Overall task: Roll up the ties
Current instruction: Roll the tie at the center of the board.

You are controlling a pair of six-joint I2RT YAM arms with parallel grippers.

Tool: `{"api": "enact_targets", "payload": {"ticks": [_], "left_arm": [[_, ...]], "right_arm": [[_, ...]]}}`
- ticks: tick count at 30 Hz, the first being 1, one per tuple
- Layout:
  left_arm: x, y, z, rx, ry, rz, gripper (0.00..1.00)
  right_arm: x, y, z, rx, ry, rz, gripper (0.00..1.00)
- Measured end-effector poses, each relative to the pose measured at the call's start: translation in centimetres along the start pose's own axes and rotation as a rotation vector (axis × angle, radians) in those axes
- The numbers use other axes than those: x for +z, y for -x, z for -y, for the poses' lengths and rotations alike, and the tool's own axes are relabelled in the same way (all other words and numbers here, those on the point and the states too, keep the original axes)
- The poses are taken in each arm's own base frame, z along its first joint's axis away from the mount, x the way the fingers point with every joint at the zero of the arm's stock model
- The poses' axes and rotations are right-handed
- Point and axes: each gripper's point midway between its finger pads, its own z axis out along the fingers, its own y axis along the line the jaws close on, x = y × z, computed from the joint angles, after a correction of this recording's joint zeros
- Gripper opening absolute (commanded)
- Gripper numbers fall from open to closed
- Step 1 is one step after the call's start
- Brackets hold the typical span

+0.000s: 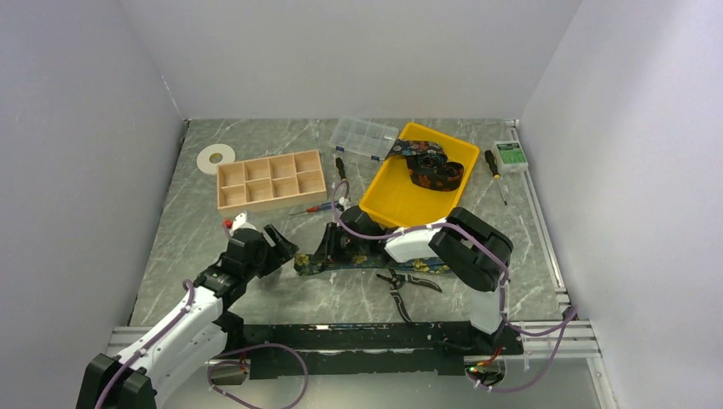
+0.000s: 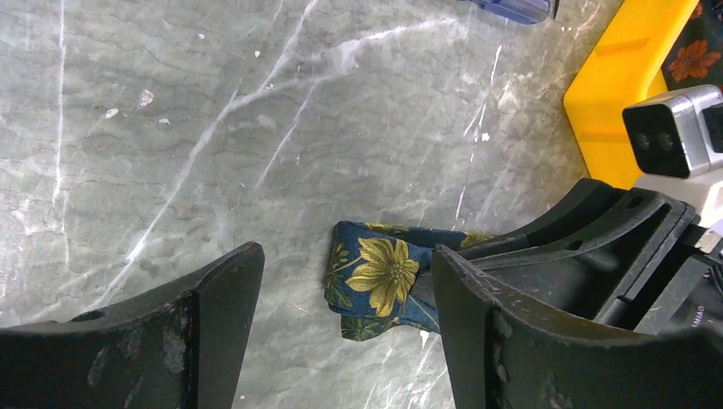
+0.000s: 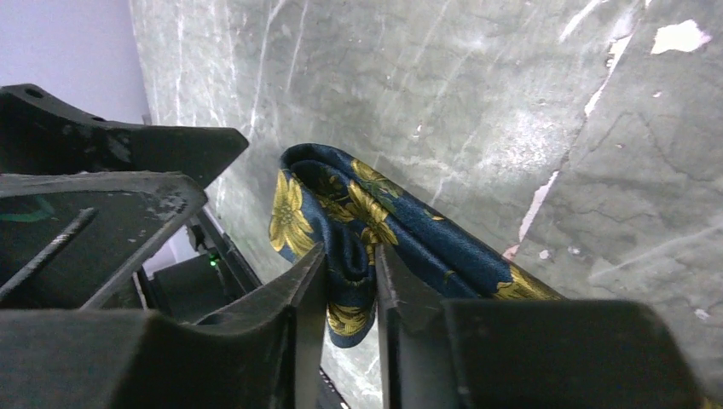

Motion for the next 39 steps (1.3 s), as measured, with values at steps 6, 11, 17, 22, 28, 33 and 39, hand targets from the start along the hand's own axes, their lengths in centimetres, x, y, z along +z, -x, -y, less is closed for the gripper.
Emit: {"api": "enact_targets", "payload": {"ticks": [6, 11, 17, 22, 28, 33, 39], "left_arm": [[0.2, -0.5, -0.4, -0.001, -0.002, -0.008, 0.76], [0.4, -1.0, -0.7, -0.008, -0.004, -0.021, 0.75], [0.4, -1.2, -0.8, -0.015, -0.005, -0.023, 0.74], [0.2, -0.9, -0.5, -0.019, -0.019, -0.01, 0.73], [0.1, -0.7, -0.8, -0.02, -0.008, 0.006, 0.69], [0.5, -0.3, -1.4, -0.019, 0.026, 0.03, 0.65], [1.3, 0.0, -2.3, -0.012, 0.097, 0.035, 0.63]], "right_arm": [[0.1, 0.5, -1.1, -0.019, 0.052, 0.021, 0.15], [0.0, 0.8, -1.8, -0.052, 0.106, 0.046, 0.12], [0.0, 1.4, -1.8, -0.13, 0.126, 0.088, 0.11], [0.1, 1.9, -1.6, -0.181, 0.118, 0.118, 0.14], [0.9, 1.2, 0.5, -0.173, 0.083, 0.112, 0.31], [0.8, 1.3, 0.2, -0.17, 0.096, 0.125, 0.48], [-0.4, 1.6, 0.2, -0.194, 0.055, 0.148, 0.57]]}}
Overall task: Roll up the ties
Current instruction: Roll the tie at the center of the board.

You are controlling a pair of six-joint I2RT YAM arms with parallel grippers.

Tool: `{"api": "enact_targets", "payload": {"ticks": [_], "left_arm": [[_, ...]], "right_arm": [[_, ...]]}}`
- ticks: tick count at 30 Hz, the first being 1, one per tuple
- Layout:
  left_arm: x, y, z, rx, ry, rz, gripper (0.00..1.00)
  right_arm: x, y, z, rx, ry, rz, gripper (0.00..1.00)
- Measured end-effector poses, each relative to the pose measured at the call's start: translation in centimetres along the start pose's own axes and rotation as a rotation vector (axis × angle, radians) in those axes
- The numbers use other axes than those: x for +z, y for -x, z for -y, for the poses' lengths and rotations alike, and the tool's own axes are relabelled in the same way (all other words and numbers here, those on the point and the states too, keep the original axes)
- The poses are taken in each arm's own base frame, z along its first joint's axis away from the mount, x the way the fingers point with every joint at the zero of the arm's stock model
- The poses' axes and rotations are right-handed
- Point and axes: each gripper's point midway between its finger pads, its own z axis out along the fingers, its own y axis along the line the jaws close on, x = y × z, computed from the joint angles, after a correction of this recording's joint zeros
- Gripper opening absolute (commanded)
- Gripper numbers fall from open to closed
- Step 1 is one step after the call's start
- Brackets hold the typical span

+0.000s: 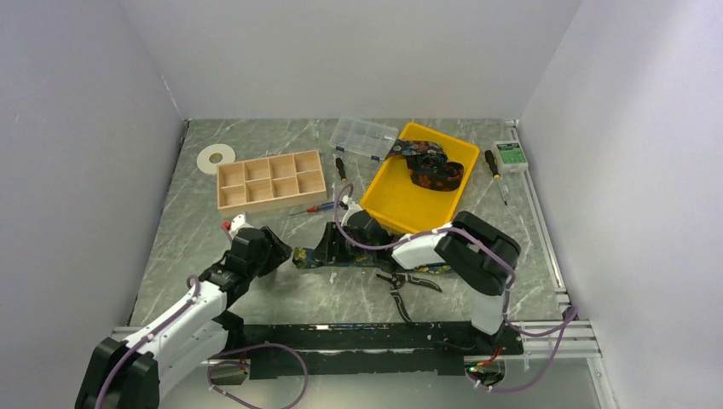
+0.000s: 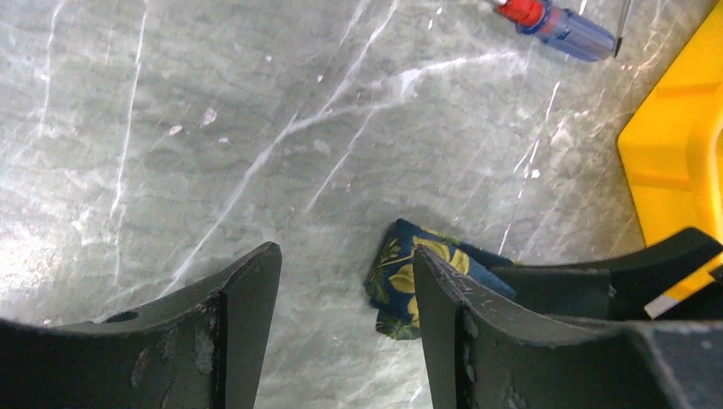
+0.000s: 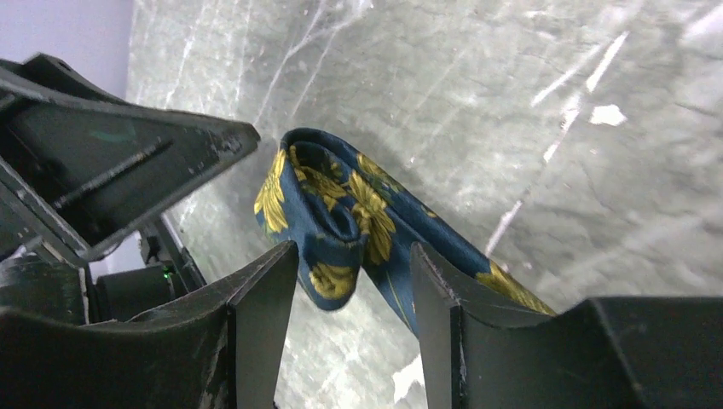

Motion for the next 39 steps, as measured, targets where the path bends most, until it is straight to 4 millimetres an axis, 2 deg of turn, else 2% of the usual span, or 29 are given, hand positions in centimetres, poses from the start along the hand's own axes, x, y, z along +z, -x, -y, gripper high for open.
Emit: {"api": "enact_targets", "payload": {"ticks": [4, 7, 10, 11, 12, 16, 18, 21, 25, 31, 39], "left_arm": [[-0.1, 1.1, 1.1, -0.001, -0.005, 0.017, 0.58], [-0.8, 2.0, 1.9, -0.006, -0.022, 0.038, 0.45], [-2.1, 2.4, 2.2, -0.017, -0.037, 0.046, 0.15], [-2.6, 2.4, 2.2, -0.023, -0.04, 0.046, 0.07], [-3.2, 2.3, 2.2, -0.026, -0.044, 0.037, 0.04], [-4.6, 1.1, 1.7, -0.058, -0.028, -0.028, 0.03], [-4.9, -0.2, 1.2, -0.071, -0.009, -0.092, 0.03], [-5.2, -2.1, 0.7, -0.093, 0.014, -0.183, 0.03], [-5.1, -4.1, 0.8, -0.136, -0.009, -0.266, 0.03], [-4.2, -7.0, -0.3, -0.185, 0.005, -0.361, 0.03], [-2.3, -7.3, 0.8, -0.213, -0.018, -0.383, 0.03]], "right_arm": [[-1.7, 0.7, 0.3, -0.047, -0.071, 0.011, 0.6], [-3.0, 1.5, 0.2, -0.098, -0.111, 0.019, 0.6], [-3.6, 2.4, 0.2, -0.161, -0.158, 0.017, 0.59], [-3.6, 3.0, 0.0, -0.187, -0.173, 0.018, 0.58], [-3.5, 3.5, -0.2, -0.213, -0.186, 0.016, 0.57], [-2.3, 6.1, -1.4, -0.309, -0.222, 0.023, 0.51], [-0.7, 7.6, -2.2, -0.355, -0.23, 0.019, 0.47], [1.6, 8.6, -2.3, -0.404, -0.246, -0.003, 0.44], [3.5, 7.4, -0.5, -0.448, -0.296, -0.074, 0.42], [4.4, 4.3, 2.0, -0.489, -0.353, -0.185, 0.39], [4.6, 3.5, 1.4, -0.527, -0.338, -0.207, 0.39]]}}
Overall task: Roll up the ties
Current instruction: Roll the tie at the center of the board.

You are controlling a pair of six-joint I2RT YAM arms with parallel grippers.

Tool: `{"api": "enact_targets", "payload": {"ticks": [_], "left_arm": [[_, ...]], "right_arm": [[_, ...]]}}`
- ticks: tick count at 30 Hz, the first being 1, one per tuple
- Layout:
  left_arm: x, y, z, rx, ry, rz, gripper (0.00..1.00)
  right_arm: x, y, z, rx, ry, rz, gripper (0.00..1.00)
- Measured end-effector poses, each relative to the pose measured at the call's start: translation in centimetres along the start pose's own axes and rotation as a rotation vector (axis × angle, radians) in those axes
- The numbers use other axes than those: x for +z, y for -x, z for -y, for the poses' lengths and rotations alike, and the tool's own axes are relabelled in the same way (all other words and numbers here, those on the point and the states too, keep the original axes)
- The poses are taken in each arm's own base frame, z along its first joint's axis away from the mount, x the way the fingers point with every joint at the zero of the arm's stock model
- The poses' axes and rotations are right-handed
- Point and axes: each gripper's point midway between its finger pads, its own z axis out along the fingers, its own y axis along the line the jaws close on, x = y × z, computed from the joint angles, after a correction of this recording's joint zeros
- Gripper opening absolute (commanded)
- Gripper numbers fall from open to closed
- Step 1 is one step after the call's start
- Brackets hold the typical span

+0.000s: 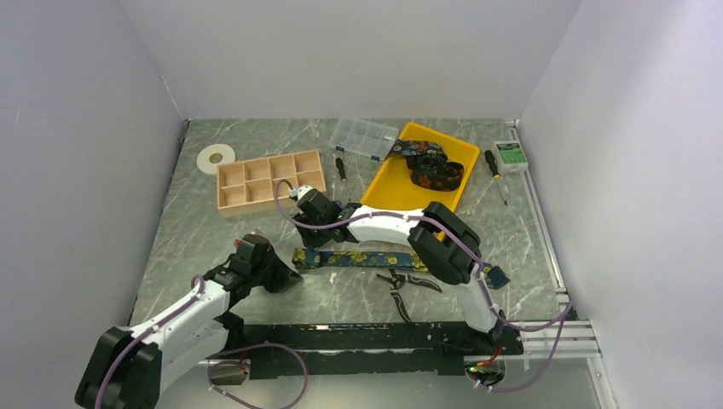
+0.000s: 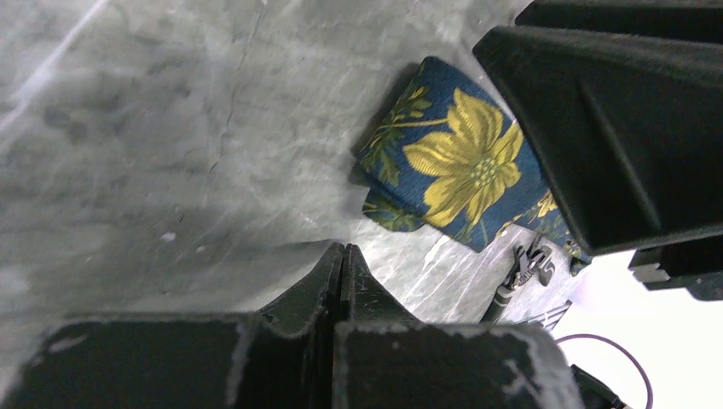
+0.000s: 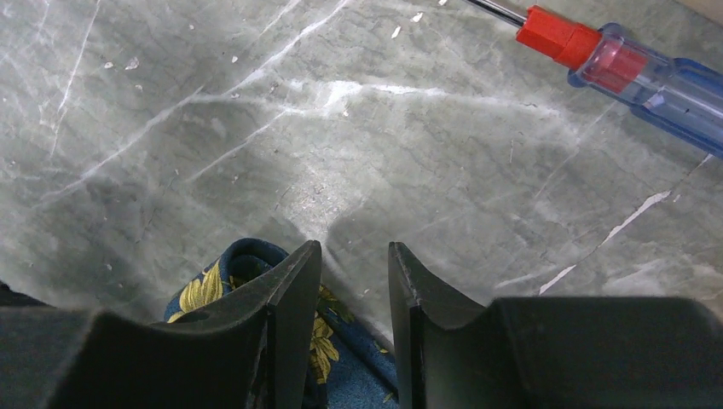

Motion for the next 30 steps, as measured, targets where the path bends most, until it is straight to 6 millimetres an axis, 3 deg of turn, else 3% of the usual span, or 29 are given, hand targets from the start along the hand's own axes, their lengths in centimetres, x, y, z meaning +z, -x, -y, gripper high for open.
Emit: {"api": "enact_targets", "payload": {"ticks": [21, 30], "left_arm": [[2.5, 2.5, 2.1, -0.009, -0.058, 0.092, 0.03], [2.1, 2.3, 1.8, 0.017, -0.078, 0.102, 0.03]], "right_arm": [[0.0, -0.9, -1.2, -0.052, 0.09, -0.004, 0.34], [-0.1, -0.5, -0.4, -0.033, 0.066, 0.005, 0.48]]}}
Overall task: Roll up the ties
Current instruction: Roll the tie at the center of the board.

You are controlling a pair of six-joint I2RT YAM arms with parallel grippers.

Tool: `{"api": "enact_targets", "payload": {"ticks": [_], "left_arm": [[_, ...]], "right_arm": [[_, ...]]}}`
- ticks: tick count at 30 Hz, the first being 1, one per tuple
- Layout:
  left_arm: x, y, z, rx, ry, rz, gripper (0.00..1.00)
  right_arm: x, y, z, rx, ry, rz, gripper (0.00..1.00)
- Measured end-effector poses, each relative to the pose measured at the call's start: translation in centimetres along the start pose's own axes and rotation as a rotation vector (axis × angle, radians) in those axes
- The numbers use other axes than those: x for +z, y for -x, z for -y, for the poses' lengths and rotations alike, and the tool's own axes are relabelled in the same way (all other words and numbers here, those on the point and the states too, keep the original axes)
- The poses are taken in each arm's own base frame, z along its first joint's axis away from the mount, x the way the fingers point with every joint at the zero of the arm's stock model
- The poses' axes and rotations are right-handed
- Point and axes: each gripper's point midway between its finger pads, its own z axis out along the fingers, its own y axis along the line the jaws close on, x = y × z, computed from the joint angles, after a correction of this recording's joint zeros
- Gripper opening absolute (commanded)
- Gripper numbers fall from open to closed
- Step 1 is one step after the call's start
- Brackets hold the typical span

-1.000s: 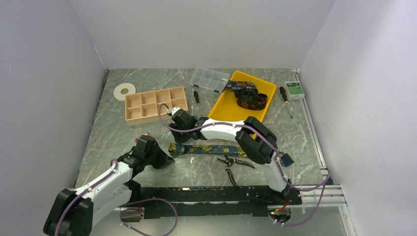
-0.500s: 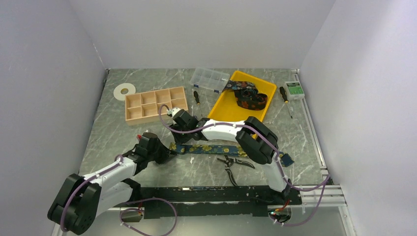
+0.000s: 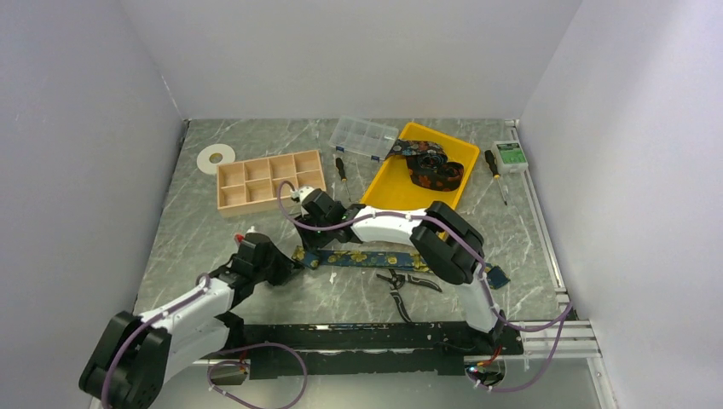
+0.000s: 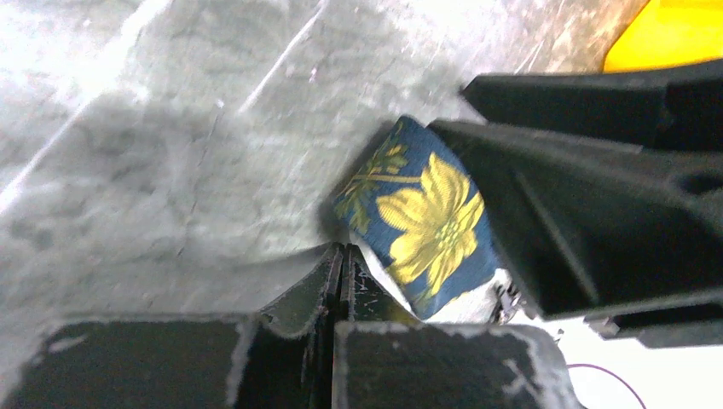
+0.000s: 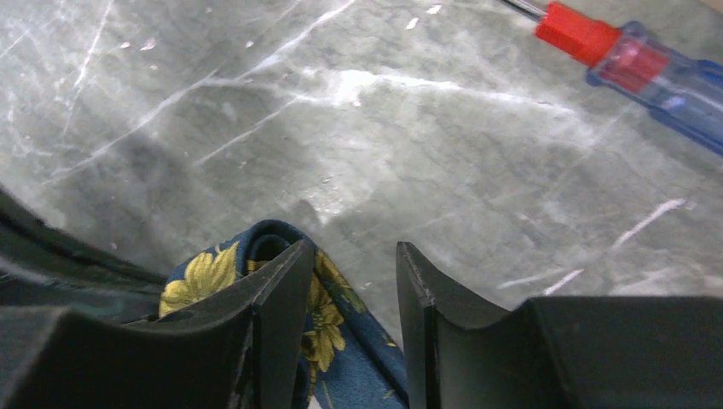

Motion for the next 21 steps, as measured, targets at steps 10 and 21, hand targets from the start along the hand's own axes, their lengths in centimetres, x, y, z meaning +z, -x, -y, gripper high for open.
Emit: {"api": "enact_targets", "payload": {"ticks": [10, 21], "left_arm": [[-3.7, -0.7, -0.9, 0.067, -0.024, 0.011, 0.03], [-5.3, 3.4, 1.6, 0.081, -0.029, 0.187, 0.29]], "right_arm": [[-4.8, 3.6, 4.8, 0.144, -0.144, 0.112, 0.59], [-11.2, 0.0, 0.4, 0.46, 0.134, 0.221, 0.79]]}}
